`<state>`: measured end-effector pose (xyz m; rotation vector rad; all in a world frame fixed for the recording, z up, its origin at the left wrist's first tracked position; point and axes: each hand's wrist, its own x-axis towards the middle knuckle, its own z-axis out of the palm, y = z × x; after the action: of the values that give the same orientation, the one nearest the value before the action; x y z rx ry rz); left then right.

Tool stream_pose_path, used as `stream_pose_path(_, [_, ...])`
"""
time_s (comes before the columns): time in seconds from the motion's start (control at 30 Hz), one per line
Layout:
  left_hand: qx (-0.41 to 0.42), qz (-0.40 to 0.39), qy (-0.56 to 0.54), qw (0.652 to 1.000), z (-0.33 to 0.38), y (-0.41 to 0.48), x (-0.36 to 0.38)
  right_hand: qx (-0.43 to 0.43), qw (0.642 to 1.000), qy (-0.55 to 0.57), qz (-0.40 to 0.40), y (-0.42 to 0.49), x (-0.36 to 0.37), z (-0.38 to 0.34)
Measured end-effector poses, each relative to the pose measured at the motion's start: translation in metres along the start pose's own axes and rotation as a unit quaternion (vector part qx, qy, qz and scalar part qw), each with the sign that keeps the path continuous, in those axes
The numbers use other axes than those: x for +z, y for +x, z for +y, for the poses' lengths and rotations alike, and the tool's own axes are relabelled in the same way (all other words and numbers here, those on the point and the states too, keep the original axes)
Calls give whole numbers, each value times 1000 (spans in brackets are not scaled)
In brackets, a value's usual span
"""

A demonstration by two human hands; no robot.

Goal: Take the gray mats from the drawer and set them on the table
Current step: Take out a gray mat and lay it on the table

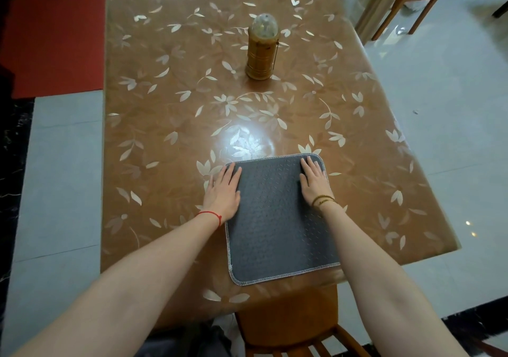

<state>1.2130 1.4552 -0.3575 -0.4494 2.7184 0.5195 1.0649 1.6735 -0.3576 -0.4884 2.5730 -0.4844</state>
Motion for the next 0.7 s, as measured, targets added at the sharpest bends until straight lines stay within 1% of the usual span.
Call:
stream_pose_path(0.13, [0, -4, -1, 1000, 2, -2, 1, 36, 998, 43, 10, -4, -5, 12])
stream_pose_path(0.23, [0, -10, -10, 1000, 8, -11, 4, 24, 999, 21, 33, -27, -6, 20])
stream_pose_path(0.37, [40, -16, 32, 999, 18, -46, 21, 4, 999, -33, 39, -74, 10, 37])
stream_pose_path(0.47, [33, -20, 43, 998, 22, -70, 35, 29, 996, -74, 40, -96, 22, 58])
stream_pose_path(0.57, [24, -26, 38, 999, 23, -84, 38, 77, 993, -68, 52, -110, 19, 68])
stream_pose_path(0.7, [37, -46, 57, 997, 26, -111, 44, 71, 994, -52, 72, -138, 23, 67])
